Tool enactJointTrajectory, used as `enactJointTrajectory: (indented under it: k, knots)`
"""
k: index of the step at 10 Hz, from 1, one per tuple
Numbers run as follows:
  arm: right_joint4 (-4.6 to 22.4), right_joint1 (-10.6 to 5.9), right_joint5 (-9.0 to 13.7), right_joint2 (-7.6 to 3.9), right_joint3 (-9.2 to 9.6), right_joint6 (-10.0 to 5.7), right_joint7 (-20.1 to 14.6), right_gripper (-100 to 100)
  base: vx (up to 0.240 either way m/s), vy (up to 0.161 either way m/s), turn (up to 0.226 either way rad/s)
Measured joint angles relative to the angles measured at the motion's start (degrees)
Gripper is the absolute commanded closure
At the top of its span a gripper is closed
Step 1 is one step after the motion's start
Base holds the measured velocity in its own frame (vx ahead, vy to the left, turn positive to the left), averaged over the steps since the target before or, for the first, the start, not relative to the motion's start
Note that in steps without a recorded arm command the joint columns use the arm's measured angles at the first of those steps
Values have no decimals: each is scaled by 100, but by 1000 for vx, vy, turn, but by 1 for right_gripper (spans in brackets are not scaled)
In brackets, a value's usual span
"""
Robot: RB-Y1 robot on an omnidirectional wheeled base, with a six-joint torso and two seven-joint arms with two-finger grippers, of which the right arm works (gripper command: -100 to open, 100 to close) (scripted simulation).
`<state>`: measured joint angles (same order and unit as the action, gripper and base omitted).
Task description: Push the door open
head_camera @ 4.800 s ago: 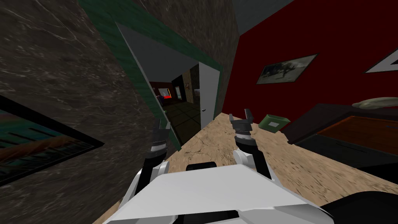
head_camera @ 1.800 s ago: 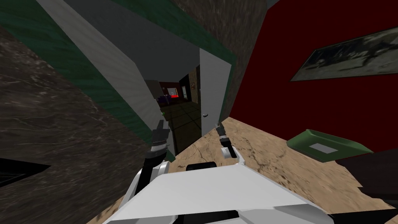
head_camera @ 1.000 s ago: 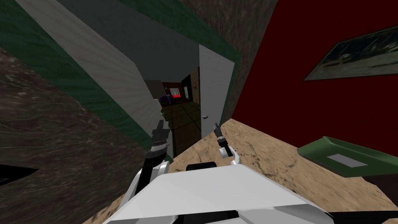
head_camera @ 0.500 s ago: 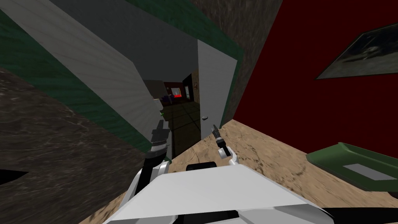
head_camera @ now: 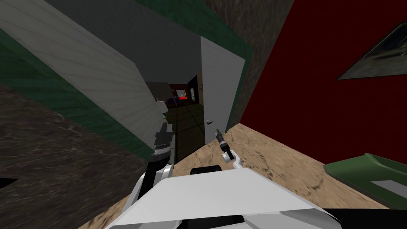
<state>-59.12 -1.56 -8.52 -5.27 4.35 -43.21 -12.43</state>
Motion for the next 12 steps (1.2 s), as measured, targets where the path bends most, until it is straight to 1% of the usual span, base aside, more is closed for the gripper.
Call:
enactJointTrajectory:
  k: [3, 4, 7, 9, 12]
  knots:
    - [378, -152, -77, 18, 34, -57, -25, -100, 57, -62, 34]
    - [507, -208, -91, 7, 37, -92, -40, -100, 62, -60, 44]
    - [950, -376, -172, 36, 69, -194, -64, -100, 80, -74, 50]
    - [1154, -449, -228, 49, 100, -221, -88, -100, 76, -80, 39]
    - [1492, -586, -275, 61, 112, -312, -104, -100, 56, -41, 28]
